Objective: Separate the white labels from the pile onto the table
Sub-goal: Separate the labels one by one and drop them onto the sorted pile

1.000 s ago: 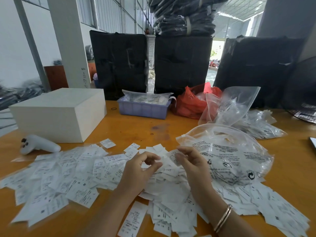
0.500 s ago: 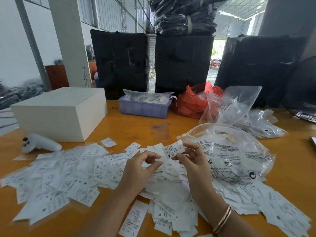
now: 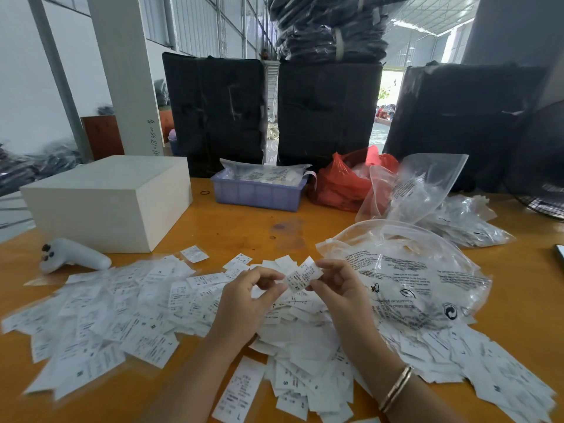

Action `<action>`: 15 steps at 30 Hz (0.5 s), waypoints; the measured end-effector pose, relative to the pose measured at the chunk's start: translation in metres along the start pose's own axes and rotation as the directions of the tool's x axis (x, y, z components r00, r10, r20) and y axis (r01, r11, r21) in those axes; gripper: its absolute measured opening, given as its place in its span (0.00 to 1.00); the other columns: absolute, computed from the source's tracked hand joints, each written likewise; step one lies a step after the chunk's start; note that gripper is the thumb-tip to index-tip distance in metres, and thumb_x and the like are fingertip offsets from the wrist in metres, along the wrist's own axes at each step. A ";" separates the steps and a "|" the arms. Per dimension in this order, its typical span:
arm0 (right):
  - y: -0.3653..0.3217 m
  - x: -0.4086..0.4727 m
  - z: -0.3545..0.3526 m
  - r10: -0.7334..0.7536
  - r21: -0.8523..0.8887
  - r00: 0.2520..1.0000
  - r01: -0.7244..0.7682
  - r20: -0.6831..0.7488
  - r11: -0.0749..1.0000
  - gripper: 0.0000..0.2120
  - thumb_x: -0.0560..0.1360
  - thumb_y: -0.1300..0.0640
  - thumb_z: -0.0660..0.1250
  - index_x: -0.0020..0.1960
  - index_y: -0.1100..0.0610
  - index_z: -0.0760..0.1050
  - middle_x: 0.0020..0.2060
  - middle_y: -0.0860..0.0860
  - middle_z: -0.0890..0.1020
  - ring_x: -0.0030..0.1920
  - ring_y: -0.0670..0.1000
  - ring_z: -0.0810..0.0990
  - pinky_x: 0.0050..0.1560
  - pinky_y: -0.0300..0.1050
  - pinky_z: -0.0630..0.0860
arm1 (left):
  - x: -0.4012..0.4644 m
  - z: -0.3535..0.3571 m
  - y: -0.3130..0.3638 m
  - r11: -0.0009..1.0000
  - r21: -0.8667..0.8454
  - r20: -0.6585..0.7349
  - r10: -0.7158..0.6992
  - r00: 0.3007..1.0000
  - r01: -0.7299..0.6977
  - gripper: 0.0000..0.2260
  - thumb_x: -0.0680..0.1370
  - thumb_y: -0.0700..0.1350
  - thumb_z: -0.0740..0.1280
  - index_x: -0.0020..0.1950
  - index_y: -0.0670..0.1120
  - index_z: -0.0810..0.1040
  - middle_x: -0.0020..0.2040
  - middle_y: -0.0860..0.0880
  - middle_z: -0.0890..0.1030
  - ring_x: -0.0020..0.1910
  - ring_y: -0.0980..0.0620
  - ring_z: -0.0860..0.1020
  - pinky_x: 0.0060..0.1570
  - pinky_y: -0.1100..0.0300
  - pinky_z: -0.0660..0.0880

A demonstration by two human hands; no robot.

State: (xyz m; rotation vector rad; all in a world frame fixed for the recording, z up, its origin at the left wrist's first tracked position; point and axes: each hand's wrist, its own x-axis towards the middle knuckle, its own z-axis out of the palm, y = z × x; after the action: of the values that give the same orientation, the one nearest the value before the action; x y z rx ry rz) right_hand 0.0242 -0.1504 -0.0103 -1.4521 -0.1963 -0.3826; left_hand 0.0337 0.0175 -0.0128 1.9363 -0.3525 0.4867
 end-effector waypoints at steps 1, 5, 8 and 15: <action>0.001 0.000 0.000 0.002 -0.014 1.000 -0.002 0.002 1.000 0.13 0.73 0.71 0.67 0.50 0.55 0.76 0.38 0.57 0.81 0.42 0.51 0.83 0.44 0.39 0.79 | 0.000 0.000 0.000 1.000 0.003 0.007 0.005 1.000 -0.005 0.07 0.74 0.47 0.71 0.42 0.60 0.78 0.41 0.64 0.79 0.45 0.66 0.76 0.40 0.75 0.72; 0.005 0.000 0.000 -0.006 -0.082 1.000 0.007 0.013 0.997 0.14 0.72 0.69 0.69 0.49 0.51 0.76 0.40 0.58 0.81 0.43 0.55 0.81 0.43 0.41 0.78 | 0.000 0.000 0.001 1.000 -0.009 0.022 0.020 1.000 -0.020 0.07 0.75 0.47 0.70 0.42 0.60 0.79 0.42 0.66 0.80 0.46 0.66 0.77 0.40 0.75 0.72; 0.005 0.000 0.000 -0.020 -0.166 1.000 0.023 0.019 0.986 0.14 0.72 0.68 0.70 0.48 0.49 0.76 0.39 0.51 0.82 0.41 0.50 0.80 0.41 0.38 0.77 | -0.001 0.001 0.001 1.000 -0.017 0.022 0.022 1.000 -0.021 0.07 0.75 0.48 0.69 0.43 0.62 0.79 0.41 0.62 0.82 0.46 0.65 0.78 0.41 0.76 0.72; 0.002 -0.005 0.008 -0.025 -0.399 0.977 0.110 0.211 0.910 0.12 0.74 0.62 0.67 0.41 0.44 0.78 0.40 0.39 0.82 0.44 0.40 0.79 0.45 0.32 0.73 | -0.002 0.001 0.003 0.999 -0.033 0.050 0.032 0.998 -0.030 0.05 0.76 0.48 0.68 0.44 0.59 0.80 0.42 0.62 0.82 0.46 0.64 0.79 0.42 0.75 0.72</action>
State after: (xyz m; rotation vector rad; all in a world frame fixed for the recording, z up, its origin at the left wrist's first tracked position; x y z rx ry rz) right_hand 0.0214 -0.1419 -0.0129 -1.9060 -0.3464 -0.3450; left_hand 0.0309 0.0156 -0.0115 1.9164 -0.4210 0.4503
